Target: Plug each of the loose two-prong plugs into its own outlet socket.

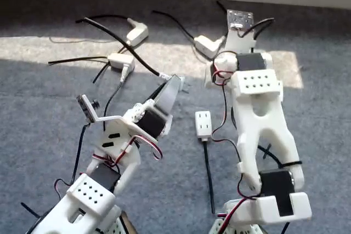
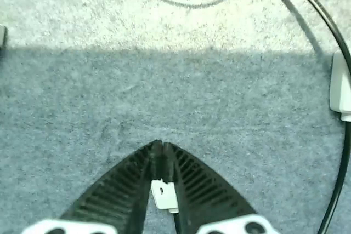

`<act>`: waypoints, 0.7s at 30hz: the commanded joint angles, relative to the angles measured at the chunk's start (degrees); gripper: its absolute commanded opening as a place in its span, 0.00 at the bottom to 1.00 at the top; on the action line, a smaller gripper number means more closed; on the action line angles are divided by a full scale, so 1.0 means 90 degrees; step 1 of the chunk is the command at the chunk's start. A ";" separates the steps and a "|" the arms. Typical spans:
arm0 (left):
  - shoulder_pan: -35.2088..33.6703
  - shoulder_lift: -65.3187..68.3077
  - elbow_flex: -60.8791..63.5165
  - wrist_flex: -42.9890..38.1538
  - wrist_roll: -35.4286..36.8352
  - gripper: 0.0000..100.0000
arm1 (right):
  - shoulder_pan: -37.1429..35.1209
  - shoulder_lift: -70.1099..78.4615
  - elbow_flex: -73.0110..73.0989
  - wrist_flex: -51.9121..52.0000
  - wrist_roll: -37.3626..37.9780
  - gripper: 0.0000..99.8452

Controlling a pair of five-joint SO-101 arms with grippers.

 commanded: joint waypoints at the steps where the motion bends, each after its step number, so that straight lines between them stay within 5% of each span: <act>1: 0.0034 -0.0171 -0.0073 -0.0195 0.0469 0.01 | -0.0142 -0.0874 0.0239 0.0034 -0.0147 0.01; 9: -0.0601 -0.0151 -0.0239 -0.0166 0.1426 0.01 | -0.0562 -0.1382 0.0581 0.0571 -0.0147 0.01; 21: 0.0142 -0.0190 0.0044 -0.0156 0.1397 0.01 | -0.1460 -0.1421 0.0591 0.0591 0.0117 0.01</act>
